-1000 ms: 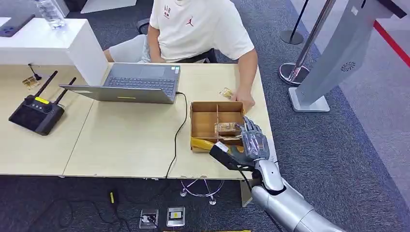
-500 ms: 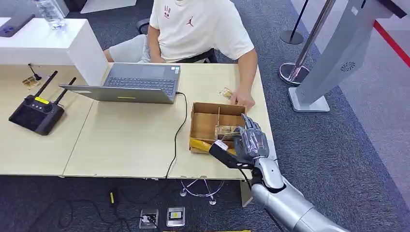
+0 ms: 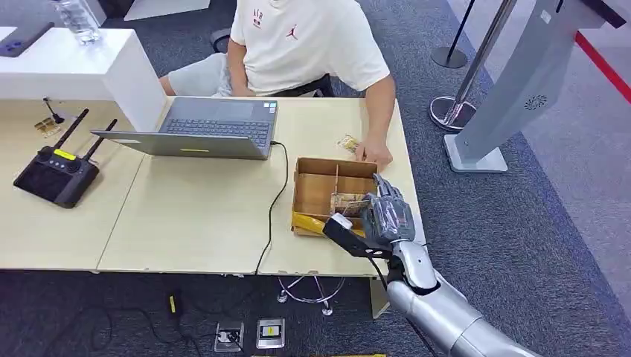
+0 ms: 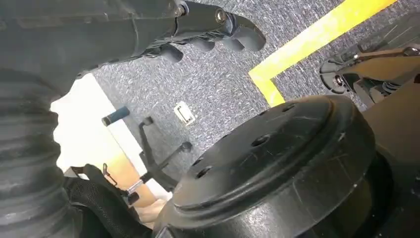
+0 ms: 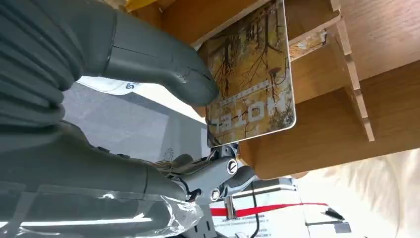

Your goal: Pass the card to the sensor for recognition and then transmit it.

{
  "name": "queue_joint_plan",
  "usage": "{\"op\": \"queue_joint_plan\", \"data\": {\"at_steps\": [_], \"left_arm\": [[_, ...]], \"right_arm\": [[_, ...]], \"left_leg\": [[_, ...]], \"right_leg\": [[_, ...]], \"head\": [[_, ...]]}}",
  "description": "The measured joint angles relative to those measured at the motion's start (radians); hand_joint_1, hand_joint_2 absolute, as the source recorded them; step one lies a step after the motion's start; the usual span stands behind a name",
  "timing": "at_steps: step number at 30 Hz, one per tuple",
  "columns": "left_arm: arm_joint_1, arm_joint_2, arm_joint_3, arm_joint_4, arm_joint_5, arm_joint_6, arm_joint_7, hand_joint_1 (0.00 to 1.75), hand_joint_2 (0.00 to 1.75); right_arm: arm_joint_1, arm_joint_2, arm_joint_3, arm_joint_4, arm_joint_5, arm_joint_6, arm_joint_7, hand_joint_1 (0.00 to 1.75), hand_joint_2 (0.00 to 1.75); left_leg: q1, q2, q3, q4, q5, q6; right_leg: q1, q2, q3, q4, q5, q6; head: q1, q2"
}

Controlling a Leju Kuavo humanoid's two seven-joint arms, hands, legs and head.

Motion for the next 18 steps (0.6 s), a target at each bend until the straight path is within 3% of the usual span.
{"op": "queue_joint_plan", "data": {"at_steps": [18], "left_arm": [[-0.002, 0.0, 0.0, 0.0, -0.008, 0.0, 0.002, 0.0, 1.75]], "right_arm": [[-0.004, 0.0, 0.0, 0.004, 0.006, -0.02, 0.001, 1.75, 1.75]], "left_leg": [[0.0, 0.0, 0.0, 0.0, 0.0, 0.0]], "right_leg": [[0.0, 0.0, 0.0, 0.0, 0.0, 0.0]], "head": [[0.0, 0.0]]}}
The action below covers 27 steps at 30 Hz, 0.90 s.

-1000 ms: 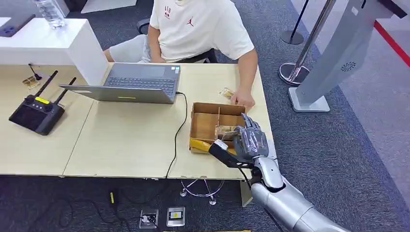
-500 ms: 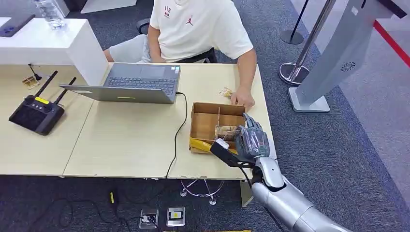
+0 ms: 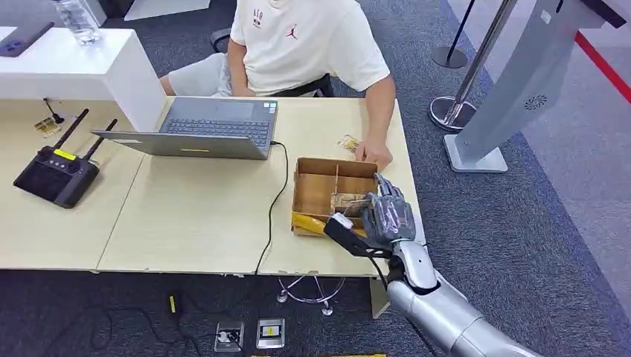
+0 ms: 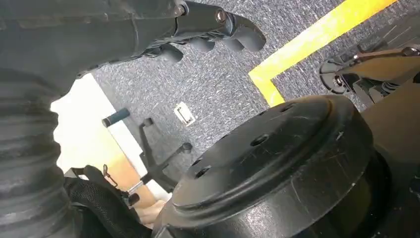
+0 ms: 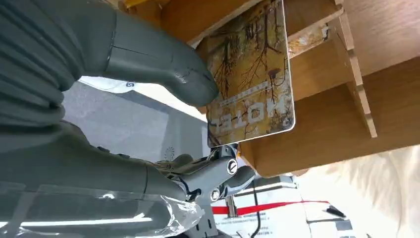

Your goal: Pass the card to the sensor for recognition and then transmit it.

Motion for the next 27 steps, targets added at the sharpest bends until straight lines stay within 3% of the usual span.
{"op": "queue_joint_plan", "data": {"at_steps": [7, 12, 18, 27], "left_arm": [[-0.005, -0.003, 0.0, 0.0, -0.021, 0.0, 0.009, 0.0, 1.75], [-0.007, -0.005, 0.0, 0.0, -0.037, 0.0, 0.016, 0.0, 1.75], [-0.01, -0.01, -0.002, -0.001, -0.052, 0.0, 0.019, 0.0, 1.75], [-0.017, -0.012, -0.002, -0.001, -0.073, 0.0, 0.025, 0.0, 1.75]], "right_arm": [[-0.058, -0.001, -0.004, -0.016, 0.05, -0.043, 0.047, 1.75, 1.75], [-0.139, -0.006, -0.025, -0.053, 0.086, -0.017, 0.098, 1.75, 1.75], [-0.272, -0.013, -0.026, -0.062, 0.073, 0.061, 0.111, 1.75, 1.75], [-0.352, -0.007, 0.003, -0.059, 0.053, 0.067, 0.112, 1.75, 1.75]], "left_leg": [[0.0, 0.0, 0.0, 0.0, 0.0, 0.0], [0.0, 0.001, 0.0, 0.0, 0.001, 0.0], [0.0, 0.001, 0.0, 0.0, 0.001, 0.0], [0.0, 0.0, 0.0, 0.0, 0.001, 0.0]], "right_leg": [[0.0, 0.001, 0.0, 0.0, 0.001, 0.0], [0.0, 0.001, 0.0, 0.0, 0.001, 0.0], [0.0, 0.001, -0.001, 0.0, 0.002, 0.0], [0.0, 0.001, -0.001, 0.0, 0.002, 0.0]], "head": [[0.0, 0.0], [0.0, 0.0], [0.0, 0.0], [0.0, 0.0]]}}
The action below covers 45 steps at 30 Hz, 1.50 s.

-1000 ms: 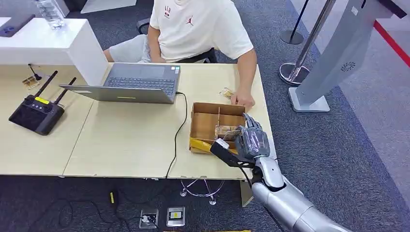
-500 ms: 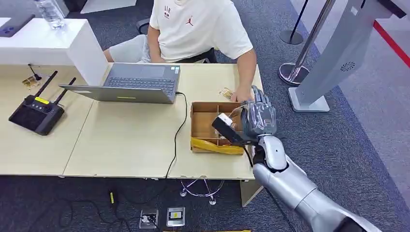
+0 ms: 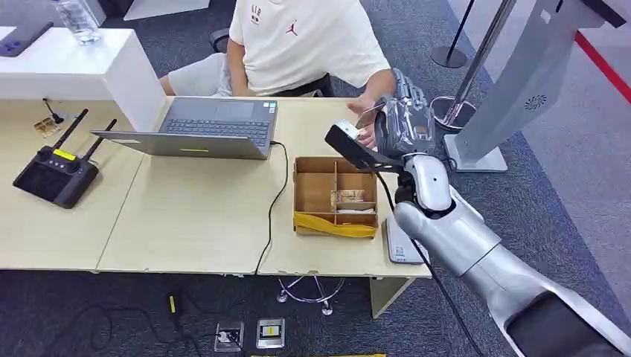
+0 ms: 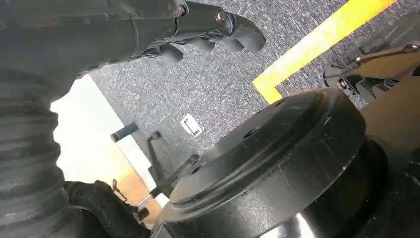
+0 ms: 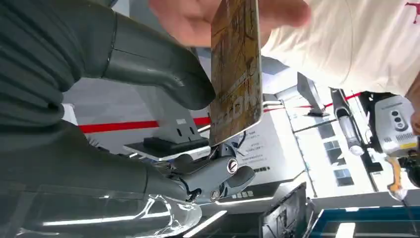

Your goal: Pass the card to the sensor for recognition and then transmit it.

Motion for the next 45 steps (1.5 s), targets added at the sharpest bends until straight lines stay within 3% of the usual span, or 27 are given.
{"op": "queue_joint_plan", "data": {"at_steps": [8, 18, 19, 20, 21, 30, 35, 40, 45], "left_arm": [[-0.003, 0.0, 0.0, 0.0, 0.01, 0.0, 0.009, 0.0, 1.75], [-0.003, 0.0, 0.0, 0.001, 0.007, 0.0, 0.011, 0.0, 1.75], [-0.003, 0.0, 0.0, 0.001, 0.006, 0.0, 0.011, 0.0, 1.75], [-0.003, 0.0, 0.0, 0.001, 0.006, 0.0, 0.011, 0.0, 1.75], [-0.002, 0.0, 0.0, 0.001, 0.006, 0.0, 0.012, 0.0, 1.75], [0.0, 0.0, 0.002, 0.001, 0.006, 0.0, 0.014, 0.0, 1.75], [0.005, 0.0, 0.002, 0.001, 0.009, 0.0, 0.005, 0.0, 1.75], [0.019, 0.0, 0.006, 0.001, 0.035, 0.001, -0.018, 0.0, 1.75], [0.039, -0.001, 0.021, 0.001, 0.067, 0.057, -0.028, 0.0, 1.75]], "right_arm": [[-0.051, 0.029, 0.026, 0.072, -0.029, 0.082, 0.002, 1.75, 1.75], [-0.092, 0.069, 0.065, 0.195, -0.058, 0.098, 0.003, 1.73, 1.75], [-0.095, 0.074, 0.071, 0.215, -0.063, 0.096, 0.003, 1.12, 1.75], [-0.096, 0.078, 0.075, 0.228, -0.065, 0.094, 0.002, 0.05, 1.75], [-0.098, 0.082, 0.077, 0.243, -0.068, 0.091, 0.002, 0.0, 1.75], [-0.113, 0.101, 0.114, 0.323, -0.058, -0.019, 0.005, 0.0, 1.75], [-0.116, 0.074, 0.119, 0.315, 0.013, -0.11, 0.047, 0.0, 1.75], [-0.066, -0.021, 0.088, 0.202, 0.176, -0.268, 0.145, 0.0, 1.75], [0.139, -0.131, -0.08, -0.006, 0.365, -0.291, 0.172, 0.0, 1.75]], "left_leg": [[0.0, 0.0, 0.0, 0.0, 0.0, 0.0], [0.0, 0.0, 0.0, 0.0, 0.0, 0.0], [0.0, 0.0, 0.0, 0.0, 0.0, 0.0], [0.0, -0.001, 0.0, 0.0, 0.0, 0.0], [0.0, 0.0, 0.0, 0.0, 0.0, 0.0], [0.0, 0.0, 0.0, 0.0, 0.0, 0.0], [0.0, 0.0, 0.0, 0.0, 0.0, 0.0], [0.0, 0.0, 0.002, 0.001, 0.0, 0.0], [0.0, -0.001, 0.002, 0.001, -0.001, 0.001]], "right_leg": [[0.0, -0.001, 0.0, 0.0, 0.0, 0.0], [0.0, -0.001, 0.0, 0.0, 0.0, 0.0], [0.0, -0.001, 0.0, 0.0, 0.0, 0.0], [0.0, -0.001, 0.0, 0.0, 0.0, 0.0], [0.0, -0.001, 0.0, 0.0, 0.0, 0.0], [0.0, 0.0, 0.0, 0.0, 0.0, 0.0], [0.0, 0.0, 0.0, 0.0, 0.0, 0.0], [0.0, 0.0, 0.001, -0.001, 0.0, 0.0], [0.0, -0.001, 0.002, -0.002, 0.0, 0.0]], "head": [[0.0, 0.0], [0.0, 0.0], [0.0, 0.0], [0.0, 0.0], [0.0, 0.0], [0.0, 0.0], [0.0, 0.0], [0.0, 0.0], [0.001, 0.0]]}}
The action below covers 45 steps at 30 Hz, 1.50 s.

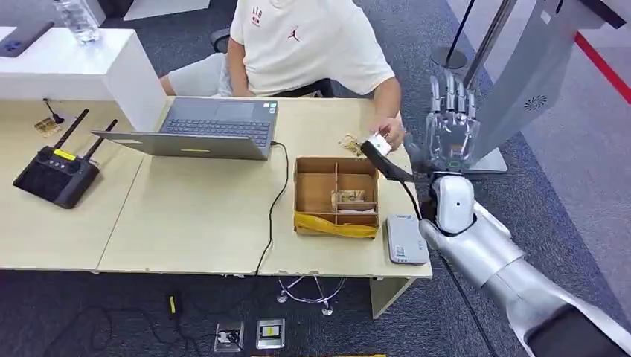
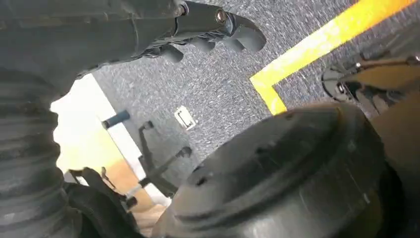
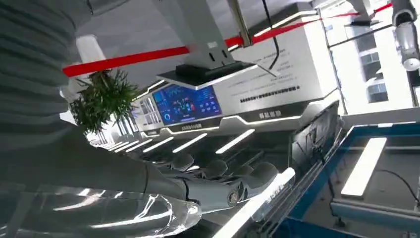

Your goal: Pass the card to the sensor for recognition and then transmit it.

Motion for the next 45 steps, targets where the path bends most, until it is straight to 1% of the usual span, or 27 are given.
{"op": "queue_joint_plan", "data": {"at_steps": [1, 2, 4, 5, 8, 11, 15, 16, 18, 19, 22, 25, 27, 28, 30, 34, 36, 37, 39, 41, 45], "left_arm": [[0.002, 0.0, 0.003, 0.0, 0.008, 0.01, -0.003, 0.0, 1.75], [0.002, -0.001, 0.005, 0.0, 0.02, 0.019, -0.007, 0.0, 1.75], [-0.006, -0.01, 0.02, 0.001, 0.048, 0.021, -0.01, 0.0, 1.75], [-0.011, -0.016, 0.029, 0.001, 0.056, 0.035, -0.01, 0.0, 1.75], [-0.025, -0.034, 0.043, 0.001, 0.066, 0.091, -0.003, 0.0, 1.75], [-0.022, -0.035, 0.058, 0.002, 0.069, 0.099, -0.002, 0.0, 1.75], [-0.018, -0.039, 0.074, 0.003, 0.076, 0.1, -0.002, 0.0, 1.75], [-0.017, -0.039, 0.077, 0.003, 0.077, 0.1, -0.002, 0.0, 1.75], [-0.017, -0.04, 0.082, 0.003, 0.077, 0.1, -0.002, 0.0, 1.75], [-0.017, -0.04, 0.084, 0.003, 0.077, 0.1, -0.002, 0.0, 1.75], [-0.016, -0.042, 0.091, 0.003, 0.075, 0.1, -0.002, 0.0, 1.75], [-0.017, -0.043, 0.092, 0.003, 0.068, 0.1, -0.002, 0.0, 1.75], [-0.018, -0.044, 0.092, 0.003, 0.06, 0.1, -0.002, 0.0, 1.75], [-0.019, -0.045, 0.092, 0.003, 0.057, 0.1, -0.002, 0.0, 1.75], [-0.021, -0.047, 0.092, 0.003, 0.051, 0.1, -0.001, 0.0, 1.75], [-0.025, -0.048, 0.092, 0.003, 0.042, 0.1, 0.009, 0.0, 1.75], [-0.027, -0.048, 0.092, 0.002, 0.037, 0.1, 0.015, 0.0, 1.75], [-0.027, -0.048, 0.092, 0.002, 0.035, 0.1, 0.016, 0.0, 1.75], [-0.028, -0.048, 0.092, 0.002, 0.035, 0.1, 0.017, 0.0, 1.75], [-0.028, -0.048, 0.093, 0.002, 0.035, 0.1, 0.018, 0.0, 1.75], [-0.029, -0.048, 0.093, 0.002, 0.029, 0.1, 0.023, 0.0, 1.75]], "right_arm": [[0.047, -0.011, -0.044, -0.035, -0.015, 0.0, -0.025, 0.0, 1.75], [0.092, -0.019, -0.098, -0.072, -0.045, 0.0, -0.072, 0.0, 1.75], [0.166, -0.021, -0.219, -0.121, -0.099, 0.0, -0.206, 0.0, 1.75], [0.194, -0.019, -0.271, -0.132, -0.109, 0.0, -0.24, 0.0, 1.75], [0.263, -0.017, -0.431, -0.138, -0.135, 0.0, -0.265, 0.0, 1.75], [0.332, -0.015, -0.563, -0.137, -0.153, 0.0, -0.311, 0.0, 1.75], [0.413, -0.005, -0.75, -0.105, -0.169, 0.0, -0.351, 0.0, 1.75], [0.429, -0.002, -0.785, -0.097, -0.164, 0.0, -0.375, 0.0, 1.75], [0.451, 0.012, -0.877, -0.07, -0.149, 0.0, -0.445, 0.0, 1.75], [0.46, 0.02, -0.923, -0.046, -0.144, 0.0, -0.464, 0.0, 1.75], [0.497, 0.045, -1.054, 0.023, -0.136, 0.0, -0.453, 0.0, 1.75], [0.547, 0.068, -1.135, 0.079, -0.136, 0.0, -0.418, 0.0, 1.75], [0.566, 0.082, -1.196, 0.132, -0.136, 0.0, -0.412, 0.0, 1.75], [0.574, 0.089, -1.222, 0.154, -0.136, 0.0, -0.412, 0.0, 1.75], [0.595, 0.109, -1.299, 0.223, -0.135, 0.0, -0.413, 0.0, 1.75], [0.608, 0.139, -1.404, 0.331, -0.148, 0.0, -0.428, 0.0, 1.75], [0.61, 0.153, -1.454, 0.395, -0.154, 0.006, -0.418, 0.0, 1.75], [0.609, 0.158, -1.472, 0.427, -0.156, 0.021, -0.401, 0.0, 1.75], [0.606, 0.164, -1.51, 0.523, -0.158, 0.082, -0.361, 0.0, 1.75], [0.606, 0.176, -1.539, 0.595, -0.153, 0.14, -0.344, 0.0, 1.75], [0.606, 0.202, -1.567, 0.683, -0.121, 0.258, -0.323, 0.0, 1.75]], "left_leg": [[0.0, 0.0, 0.0, 0.0, 0.0, 0.0], [0.0, 0.0, 0.0, 0.0, 0.0, 0.0], [0.0, 0.0, -0.001, 0.0, 0.0, 0.0], [0.0, 0.0, -0.001, 0.0, 0.0, 0.0], [0.0, -0.005, 0.0, 0.0, 0.0, 0.0], [-0.001, -0.003, 0.0, 0.0, 0.0, 0.0], [-0.001, -0.005, -0.002, 0.0, 0.0, 0.0], [-0.001, -0.004, -0.002, 0.0, 0.0, 0.0], [-0.001, -0.002, -0.002, 0.0, 0.0, 0.0], [-0.001, -0.003, -0.002, 0.0, 0.0, 0.0], [-0.001, -0.004, -0.002, 0.0, 0.0, 0.0], [-0.001, -0.002, -0.002, 0.0, -0.001, 0.0], [-0.001, 0.0, -0.002, 0.0, -0.001, 0.0], [-0.001, 0.0, -0.002, 0.0, -0.001, 0.0], [-0.001, 0.0, -0.002, 0.0, -0.001, 0.0], [-0.001, 0.003, -0.002, 0.0, -0.001, 0.0], [-0.001, 0.003, -0.002, 0.0, -0.001, 0.0], [-0.001, 0.003, -0.002, -0.001, -0.001, 0.0], [-0.001, 0.003, -0.002, -0.001, -0.001, 0.0], [-0.001, 0.003, -0.002, -0.001, -0.001, 0.0], [-0.001, 0.003, -0.001, -0.001, -0.001, 0.0]], "right_leg": [[0.0, 0.0, 0.0, 0.0, 0.0, 0.0], [0.0, 0.0, 0.0, 0.0, 0.0, 0.0], [0.0, -0.001, -0.001, 0.0, 0.0, 0.0], [-0.001, -0.001, -0.001, 0.0, 0.0, 0.0], [0.0, -0.004, 0.001, 0.0, 0.0, 0.0], [-0.001, -0.003, 0.0, 0.0, 0.0, 0.001], [-0.001, -0.004, -0.001, 0.0, 0.0, 0.001], [-0.001, -0.004, -0.002, 0.0, 0.0, 0.001], [-0.001, -0.002, -0.003, 0.0, 0.0, 0.001], [-0.001, -0.002, -0.002, -0.001, 0.0, 0.001], [-0.001, -0.003, -0.002, -0.001, 0.0, 0.001], [-0.001, -0.001, -0.004, -0.001, 0.0, 0.001], [-0.001, 0.0, -0.004, -0.001, 0.0, 0.001], [-0.001, 0.001, -0.004, -0.001, 0.0, 0.001], [-0.001, 0.001, -0.004, -0.001, 0.0, 0.001], [-0.001, 0.003, -0.005, -0.001, 0.0, 0.001], [-0.001, 0.003, -0.004, -0.001, 0.0, 0.001], [-0.001, 0.003, -0.004, -0.001, 0.0, 0.001], [-0.001, 0.003, -0.004, 0.0, 0.0, 0.001], [-0.001, 0.003, -0.004, 0.0, 0.0, 0.001], [-0.001, 0.003, -0.004, 0.0, 0.0, 0.001]], "head": [[-0.001, 0.0], [0.0, 0.0], [-0.001, 0.0], [-0.002, 0.0], [0.0, 0.0], [-0.001, 0.0], [0.0, 0.0], [-0.002, 0.0], [-0.002, 0.0], [-0.002, 0.0], [-0.001, 0.0], [-0.002, 0.0], [-0.001, 0.0], [-0.001, 0.0], [-0.001, 0.0], [-0.002, 0.0], [-0.001, 0.0], [-0.001, 0.0], [-0.001, 0.0], [-0.002, 0.0], [-0.002, 0.0]]}}
